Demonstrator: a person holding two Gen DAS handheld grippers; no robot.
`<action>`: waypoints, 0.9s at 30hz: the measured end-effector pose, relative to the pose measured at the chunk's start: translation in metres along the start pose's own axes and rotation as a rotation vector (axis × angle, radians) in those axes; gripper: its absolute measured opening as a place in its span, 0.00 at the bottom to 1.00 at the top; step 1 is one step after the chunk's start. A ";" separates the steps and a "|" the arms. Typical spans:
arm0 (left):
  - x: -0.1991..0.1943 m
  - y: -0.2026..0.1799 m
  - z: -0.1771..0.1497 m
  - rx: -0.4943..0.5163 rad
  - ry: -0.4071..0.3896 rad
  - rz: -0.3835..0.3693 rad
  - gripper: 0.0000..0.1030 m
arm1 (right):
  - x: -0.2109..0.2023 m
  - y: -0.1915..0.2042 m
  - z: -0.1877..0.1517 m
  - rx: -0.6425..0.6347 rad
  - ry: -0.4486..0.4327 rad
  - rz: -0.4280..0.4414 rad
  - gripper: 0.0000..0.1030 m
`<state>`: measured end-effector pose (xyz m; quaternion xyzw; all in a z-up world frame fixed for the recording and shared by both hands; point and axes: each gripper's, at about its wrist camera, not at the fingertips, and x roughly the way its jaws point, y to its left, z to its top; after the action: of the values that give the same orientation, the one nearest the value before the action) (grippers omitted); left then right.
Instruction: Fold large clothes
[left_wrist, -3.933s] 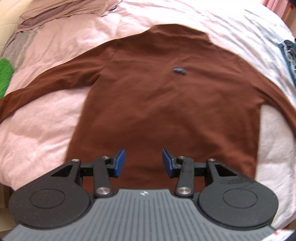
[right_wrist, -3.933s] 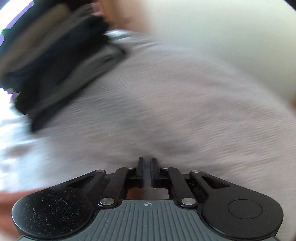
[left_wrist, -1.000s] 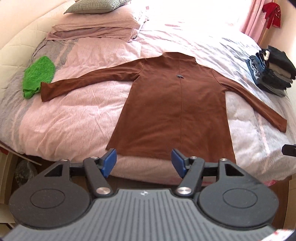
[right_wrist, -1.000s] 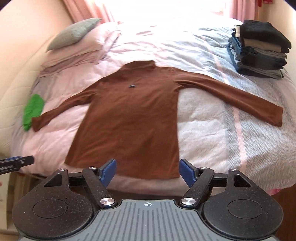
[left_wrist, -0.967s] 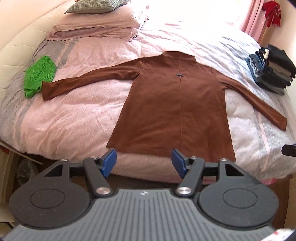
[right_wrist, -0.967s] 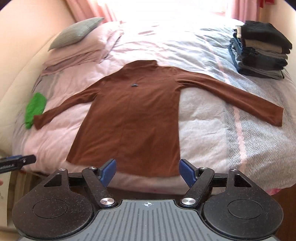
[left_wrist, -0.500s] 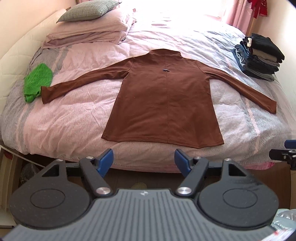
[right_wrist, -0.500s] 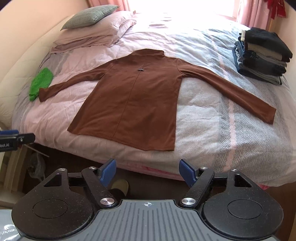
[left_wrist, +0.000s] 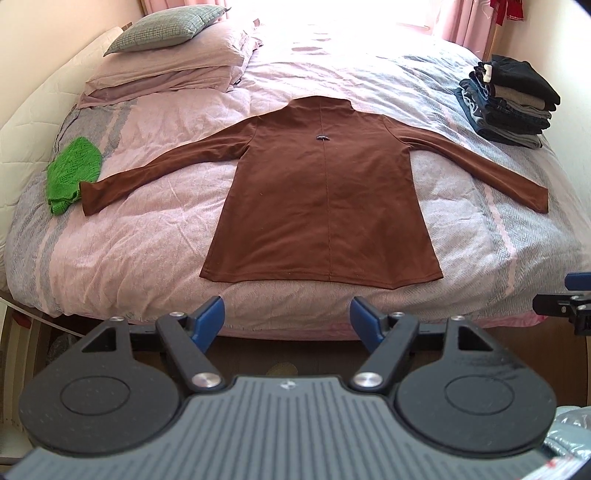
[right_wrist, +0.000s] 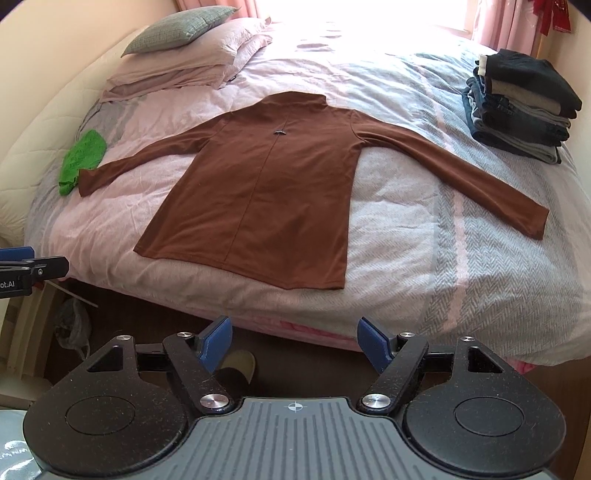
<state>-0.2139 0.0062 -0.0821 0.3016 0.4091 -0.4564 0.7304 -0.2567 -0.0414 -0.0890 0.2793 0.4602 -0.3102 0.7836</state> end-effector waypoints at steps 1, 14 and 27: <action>0.000 -0.001 0.000 0.001 0.000 0.000 0.70 | 0.000 0.000 0.000 -0.001 0.000 0.001 0.70; 0.001 -0.008 0.009 0.019 -0.016 0.007 0.70 | 0.001 -0.005 0.006 -0.001 -0.021 0.008 0.70; 0.017 0.010 0.024 -0.039 -0.034 -0.027 0.73 | 0.010 -0.015 0.023 0.052 -0.036 0.007 0.70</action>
<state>-0.1925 -0.0165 -0.0849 0.2739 0.4095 -0.4631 0.7368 -0.2520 -0.0699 -0.0904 0.2954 0.4367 -0.3245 0.7853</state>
